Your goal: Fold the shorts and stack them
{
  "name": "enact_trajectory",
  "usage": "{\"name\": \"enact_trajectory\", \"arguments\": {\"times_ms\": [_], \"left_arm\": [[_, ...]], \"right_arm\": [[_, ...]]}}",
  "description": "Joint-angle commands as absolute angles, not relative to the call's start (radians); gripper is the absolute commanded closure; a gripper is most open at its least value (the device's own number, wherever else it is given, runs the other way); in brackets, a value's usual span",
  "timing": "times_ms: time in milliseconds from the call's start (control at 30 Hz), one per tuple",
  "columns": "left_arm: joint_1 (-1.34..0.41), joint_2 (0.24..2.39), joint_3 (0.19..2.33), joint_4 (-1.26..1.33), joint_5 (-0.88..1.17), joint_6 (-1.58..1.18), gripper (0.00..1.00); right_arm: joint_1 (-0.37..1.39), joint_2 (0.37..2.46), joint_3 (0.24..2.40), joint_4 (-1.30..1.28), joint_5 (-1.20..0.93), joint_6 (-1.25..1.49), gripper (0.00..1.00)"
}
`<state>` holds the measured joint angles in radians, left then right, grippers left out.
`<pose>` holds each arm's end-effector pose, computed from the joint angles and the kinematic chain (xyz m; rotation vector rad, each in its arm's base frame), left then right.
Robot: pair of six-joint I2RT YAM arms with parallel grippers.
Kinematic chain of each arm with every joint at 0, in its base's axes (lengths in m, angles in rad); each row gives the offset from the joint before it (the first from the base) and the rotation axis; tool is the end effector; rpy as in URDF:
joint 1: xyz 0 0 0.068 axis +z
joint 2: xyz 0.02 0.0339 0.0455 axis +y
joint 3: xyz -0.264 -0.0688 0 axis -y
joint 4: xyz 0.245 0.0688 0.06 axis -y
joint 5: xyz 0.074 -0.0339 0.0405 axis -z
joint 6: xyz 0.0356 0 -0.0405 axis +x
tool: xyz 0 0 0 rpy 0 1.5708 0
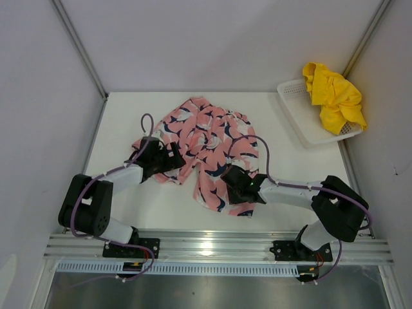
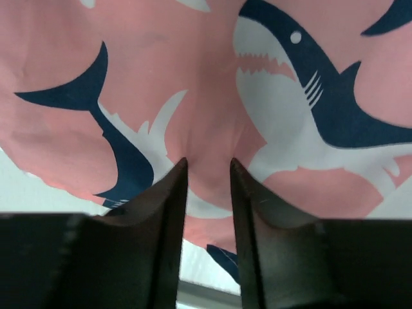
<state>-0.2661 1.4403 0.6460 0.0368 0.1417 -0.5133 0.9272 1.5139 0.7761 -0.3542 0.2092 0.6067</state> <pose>0.2684 -0.0784 0.1675 -0.2216 2.3751 -0.5466 0.1720 0.2170 0.1601 -0.3550 2.6209 0.2480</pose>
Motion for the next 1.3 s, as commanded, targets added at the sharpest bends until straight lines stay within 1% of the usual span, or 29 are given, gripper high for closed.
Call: {"name": "enact_trajectory", "arguments": {"times_ms": [0,33,67,100,233,300,333,367,400,433,467,533,567,600,667,700,733,767,800,833,867,900,933,1000,1033,1133,1167,1233,1267], "left_arm": [[-0.250,1.479,0.683,0.083,0.178,-0.494,0.01],[-0.245,1.480,0.681,0.093,0.176,-0.497,0.01],[-0.238,1.485,0.675,0.100,0.178,-0.497,0.01],[-0.213,1.496,0.678,0.101,0.181,-0.494,0.01],[-0.109,1.569,0.725,0.104,0.232,-0.485,0.01],[-0.059,1.612,0.778,0.100,0.259,-0.483,0.01],[-0.049,1.653,0.851,0.097,0.268,-0.476,0.01],[-0.048,1.682,0.888,0.063,0.261,-0.466,0.01],[-0.048,1.713,0.928,0.026,0.253,-0.445,0.01],[-0.048,1.774,1.042,0.003,0.250,-0.439,0.01],[-0.048,1.796,1.075,-0.056,0.245,-0.433,0.01],[-0.048,1.798,1.142,-0.080,0.239,-0.422,0.01],[-0.048,1.780,1.143,-0.086,0.232,-0.422,0.01],[-0.049,1.749,1.129,-0.081,0.204,-0.423,0.01],[-0.058,1.650,1.105,-0.077,0.169,-0.434,0.01],[-0.064,1.617,1.091,-0.078,0.140,-0.437,0.01],[-0.075,1.583,1.088,-0.096,0.118,-0.430,0.01],[-0.107,1.551,1.086,-0.113,0.092,-0.426,0.01],[-0.124,1.489,1.075,-0.130,0.063,-0.419,0.01],[-0.142,1.453,1.066,-0.146,0.022,-0.419,0.01],[-0.181,1.418,1.036,-0.147,0.006,-0.419,0.01],[-0.199,1.338,0.999,-0.146,-0.032,-0.426,0.01],[-0.218,1.298,0.977,-0.134,-0.061,-0.428,0.01],[-0.265,1.223,0.913,-0.133,-0.086,-0.437,0.01],[-0.284,1.150,0.846,-0.140,-0.107,-0.445,0.01],[-0.377,1.012,0.752,-0.130,-0.118,-0.459,0.01],[-0.447,0.984,0.709,-0.133,-0.135,-0.460,0.01],[-0.524,0.936,0.660,-0.153,-0.173,-0.462,0.01],[-0.599,0.905,0.637,-0.169,-0.208,-0.465,0.01]], "right_arm": [[0.979,1.591,0.781,-0.325,0.224,0.661,0.69],[1.006,1.603,0.788,-0.316,0.215,0.673,0.72],[1.026,1.615,0.796,-0.295,0.204,0.678,0.79],[1.049,1.644,0.808,-0.287,0.196,0.684,0.83],[1.214,1.756,0.937,-0.256,0.196,0.701,0.87],[1.255,1.846,1.072,-0.245,0.190,0.692,0.89],[1.271,1.880,1.127,-0.244,0.164,0.680,0.90],[1.302,1.913,1.247,-0.247,0.154,0.651,0.91],[1.314,1.946,1.314,-0.258,0.138,0.632,0.91],[1.327,1.998,1.377,-0.290,0.112,0.612,0.90],[1.345,2.012,1.485,-0.308,0.109,0.570,0.88],[1.347,1.994,1.540,-0.343,0.112,0.542,0.75],[1.336,1.973,1.545,-0.344,0.104,0.535,0.67],[1.300,1.945,1.526,-0.344,0.091,0.526,0.55],[1.247,1.851,1.481,-0.334,0.058,0.523,0.49],[1.188,1.811,1.450,-0.325,0.045,0.525,0.47],[1.152,1.771,1.372,-0.290,0.028,0.528,0.45],[1.114,1.693,1.330,-0.270,0.012,0.534,0.44],[1.074,1.657,1.292,-0.256,-0.035,0.541,0.44],[0.990,1.623,1.225,-0.247,-0.037,0.558,0.44],[0.947,1.593,1.195,-0.247,-0.031,0.569,0.45],[0.901,1.533,1.162,-0.242,-0.029,0.581,0.46],[0.805,1.505,1.094,-0.214,-0.040,0.603,0.46],[0.705,1.445,1.036,-0.180,-0.064,0.627,0.47],[0.607,1.434,0.990,-0.142,-0.095,0.650,0.48],[0.481,1.433,0.950,-0.085,-0.144,0.672,0.48],[0.413,1.445,0.948,-0.078,-0.149,0.672,0.48],[0.361,1.507,0.959,-0.061,-0.166,0.663,0.50],[0.323,1.535,0.969,-0.061,-0.182,0.661,0.50]]}}
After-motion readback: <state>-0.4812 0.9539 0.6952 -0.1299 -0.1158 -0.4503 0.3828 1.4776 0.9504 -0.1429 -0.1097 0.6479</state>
